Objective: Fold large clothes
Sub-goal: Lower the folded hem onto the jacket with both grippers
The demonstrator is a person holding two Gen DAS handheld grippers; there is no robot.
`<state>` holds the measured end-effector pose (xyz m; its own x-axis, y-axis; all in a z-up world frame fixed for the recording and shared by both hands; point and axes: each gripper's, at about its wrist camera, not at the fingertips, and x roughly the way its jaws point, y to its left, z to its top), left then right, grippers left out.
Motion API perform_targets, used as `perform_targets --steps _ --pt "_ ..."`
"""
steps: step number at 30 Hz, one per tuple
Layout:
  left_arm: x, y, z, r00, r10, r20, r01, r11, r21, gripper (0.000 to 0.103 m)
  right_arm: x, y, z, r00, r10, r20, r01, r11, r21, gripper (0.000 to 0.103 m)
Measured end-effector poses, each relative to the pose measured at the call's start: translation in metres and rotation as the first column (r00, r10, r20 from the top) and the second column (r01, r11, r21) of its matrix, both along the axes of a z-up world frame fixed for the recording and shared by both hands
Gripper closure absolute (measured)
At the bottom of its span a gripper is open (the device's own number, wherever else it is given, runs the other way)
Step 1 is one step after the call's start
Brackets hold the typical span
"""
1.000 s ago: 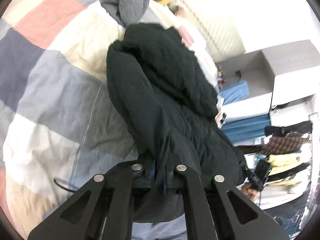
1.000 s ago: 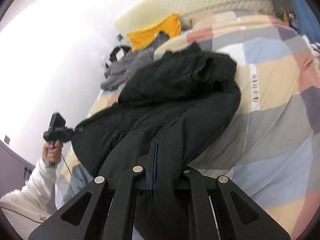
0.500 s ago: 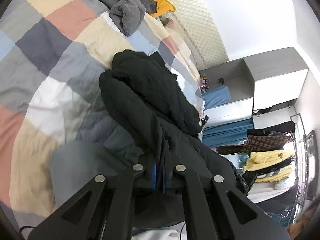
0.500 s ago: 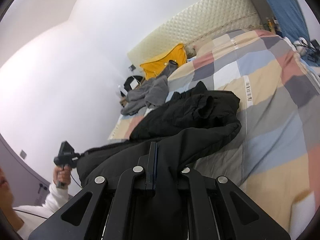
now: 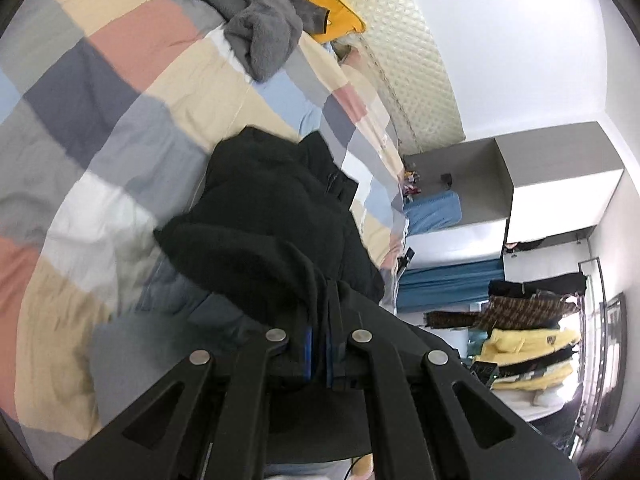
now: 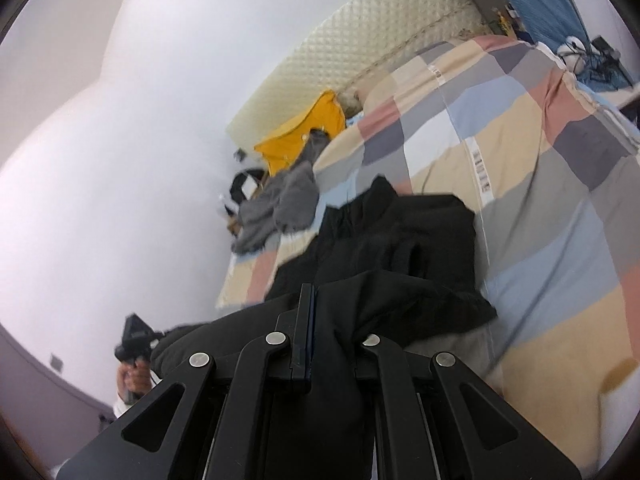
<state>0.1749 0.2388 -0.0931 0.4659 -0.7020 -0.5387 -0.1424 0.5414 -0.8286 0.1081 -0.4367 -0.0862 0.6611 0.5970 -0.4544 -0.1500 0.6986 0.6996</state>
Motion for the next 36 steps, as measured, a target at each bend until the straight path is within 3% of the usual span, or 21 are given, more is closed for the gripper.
perform_targets --steps 12,23,30,36 --pt "0.092 -0.024 0.015 0.999 0.034 -0.038 -0.028 0.988 0.152 0.099 0.124 -0.024 -0.032 0.99 -0.085 -0.115 0.094 0.992 0.08 0.098" --pt "0.158 -0.039 -0.003 0.984 0.133 -0.115 -0.101 0.965 0.244 0.098 0.205 -0.032 -0.088 0.95 -0.178 -0.257 0.218 0.967 0.135 0.098" --pt "0.199 -0.057 -0.012 0.98 0.149 -0.133 -0.092 0.927 0.364 0.094 0.249 -0.036 -0.134 0.913 -0.215 -0.348 0.272 0.954 0.125 0.098" --pt "0.236 -0.069 -0.039 0.972 0.172 -0.163 -0.087 0.899 0.428 0.094 0.278 -0.032 -0.163 0.89 -0.221 -0.399 0.276 0.957 0.085 0.098"
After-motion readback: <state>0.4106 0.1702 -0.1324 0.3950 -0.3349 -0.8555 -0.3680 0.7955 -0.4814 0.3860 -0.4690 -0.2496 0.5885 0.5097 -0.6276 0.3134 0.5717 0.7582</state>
